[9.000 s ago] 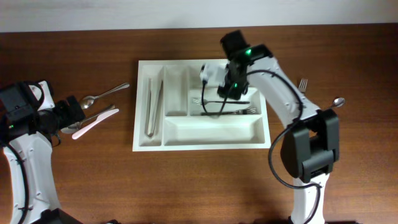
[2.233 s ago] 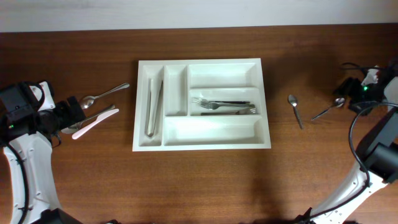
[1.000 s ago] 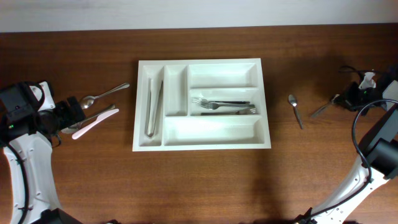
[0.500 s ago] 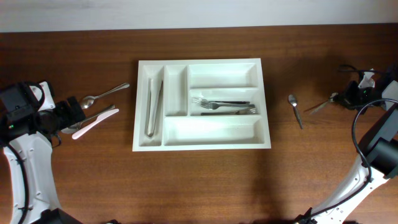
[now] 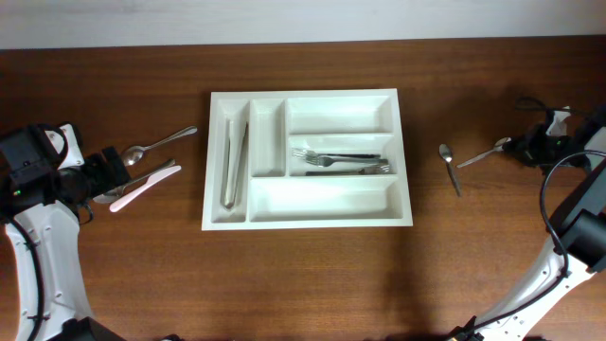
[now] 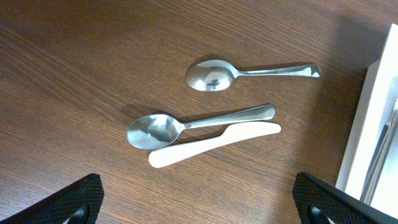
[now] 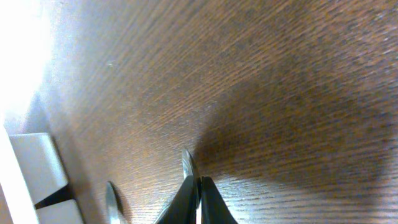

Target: Pack container

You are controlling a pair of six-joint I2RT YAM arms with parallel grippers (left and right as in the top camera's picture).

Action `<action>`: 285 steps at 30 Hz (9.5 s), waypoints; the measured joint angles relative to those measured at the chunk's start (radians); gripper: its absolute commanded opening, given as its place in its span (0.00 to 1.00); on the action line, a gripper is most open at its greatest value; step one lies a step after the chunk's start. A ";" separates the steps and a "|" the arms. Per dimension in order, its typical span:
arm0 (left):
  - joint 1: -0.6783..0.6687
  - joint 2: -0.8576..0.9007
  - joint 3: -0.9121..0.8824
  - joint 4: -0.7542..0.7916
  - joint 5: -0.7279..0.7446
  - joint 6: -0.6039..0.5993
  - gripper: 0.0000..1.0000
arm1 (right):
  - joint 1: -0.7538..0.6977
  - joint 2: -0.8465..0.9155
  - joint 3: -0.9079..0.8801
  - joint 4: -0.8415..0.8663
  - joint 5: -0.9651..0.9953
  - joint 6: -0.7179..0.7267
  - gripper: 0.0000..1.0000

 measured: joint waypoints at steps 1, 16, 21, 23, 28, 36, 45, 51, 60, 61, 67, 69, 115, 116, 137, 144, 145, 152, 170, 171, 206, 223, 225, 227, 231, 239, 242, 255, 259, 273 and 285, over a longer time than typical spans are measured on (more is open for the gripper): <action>0.000 0.000 0.000 0.000 0.000 0.000 0.99 | -0.006 0.000 0.000 0.001 -0.016 -0.002 0.04; 0.000 0.000 0.000 0.000 0.000 0.000 0.99 | -0.045 0.000 0.000 0.033 -0.245 -0.012 0.04; 0.000 0.000 0.000 0.000 0.000 0.000 0.99 | -0.045 0.000 0.000 0.028 -0.372 0.002 0.04; 0.000 0.000 0.000 0.000 0.000 0.000 0.99 | -0.045 0.000 0.000 0.014 -0.410 0.011 0.04; 0.000 0.000 0.000 0.000 0.000 0.000 0.99 | -0.038 -0.023 -0.001 -0.028 -0.454 0.035 0.04; 0.000 0.000 0.000 0.000 0.000 0.000 0.99 | 0.076 -0.227 -0.005 -0.038 -0.428 0.150 0.04; 0.000 0.000 0.000 0.000 0.000 0.000 0.99 | 0.385 -0.360 -0.006 -0.015 -0.184 0.364 0.04; 0.000 0.000 0.000 0.000 0.000 0.000 0.99 | 0.552 -0.360 -0.008 0.066 -0.030 0.501 0.04; 0.000 0.000 0.000 0.000 0.000 0.000 0.99 | 0.749 -0.360 -0.008 0.143 0.303 0.758 0.04; 0.000 0.000 0.000 0.000 0.000 0.000 0.99 | 0.759 -0.360 -0.008 0.143 0.335 0.776 0.04; 0.000 0.000 0.000 0.000 0.000 0.000 0.99 | 0.786 -0.348 -0.008 0.146 0.440 0.869 0.04; 0.000 0.000 0.000 0.000 0.000 0.000 0.99 | 0.785 -0.328 -0.008 0.148 0.449 0.903 0.04; 0.000 0.000 0.000 0.000 0.000 0.000 0.99 | 0.303 -0.373 -0.004 -0.397 0.345 0.060 0.41; 0.000 0.000 0.000 0.000 0.000 0.000 0.99 | 0.309 -0.361 -0.006 -0.406 0.366 0.029 0.42; 0.000 0.000 0.000 0.000 0.000 0.000 0.99 | 0.484 -0.195 -0.010 -0.321 0.694 -0.247 0.49; 0.000 0.000 0.000 0.000 0.000 0.000 0.99 | 0.484 -0.142 -0.010 -0.322 0.705 -0.238 0.43; 0.000 0.000 0.000 0.000 0.000 0.000 0.99 | 0.484 -0.137 -0.010 -0.323 0.707 -0.237 0.43; 0.000 0.000 0.000 0.000 0.000 0.000 0.99 | 0.484 -0.097 -0.011 -0.328 0.707 -0.228 0.42; 0.000 0.000 0.000 0.000 0.000 0.000 0.99 | 0.489 -0.079 -0.011 -0.280 0.715 -0.208 0.26; 0.000 0.000 0.000 0.000 0.000 0.000 0.99 | 0.489 -0.079 -0.011 -0.273 0.714 -0.208 0.25; 0.000 0.000 0.000 0.000 0.000 0.000 0.99 | 0.621 -0.166 0.316 -0.411 0.645 -0.133 0.04; 0.000 0.000 0.000 0.000 0.000 0.000 0.99 | 0.607 -0.209 0.237 -0.341 0.629 0.161 0.17; 0.000 0.000 0.000 0.000 0.000 0.000 0.99 | 0.541 -0.208 0.191 -0.335 0.612 0.222 0.24; 0.000 0.000 0.000 0.000 0.000 0.000 0.99 | 0.488 -0.208 0.141 -0.328 0.603 0.277 0.34; 0.000 0.000 0.000 0.000 0.000 0.000 0.99 | 0.459 -0.208 0.054 -0.266 0.589 0.378 0.36; 0.000 0.000 0.000 0.000 0.000 0.000 0.99 | 0.449 -0.208 -0.021 -0.163 0.587 0.541 0.35; 0.000 0.000 0.000 0.000 0.000 0.000 0.99 | 0.437 -0.208 -0.021 -0.162 0.611 0.599 0.35; 0.000 0.000 0.000 0.000 0.000 0.000 0.99 | 0.389 -0.143 -0.021 -0.141 0.643 0.681 0.34; 0.000 0.000 0.000 0.000 0.000 0.000 0.99 | 0.389 -0.109 -0.021 -0.135 0.644 0.681 0.34; 0.000 0.000 0.000 0.000 0.000 0.000 0.99 | 0.389 -0.087 -0.021 -0.116 0.648 0.685 0.30; 0.000 0.000 0.000 0.000 0.000 0.000 0.99 | 0.389 -0.086 -0.021 -0.131 0.716 0.659 0.28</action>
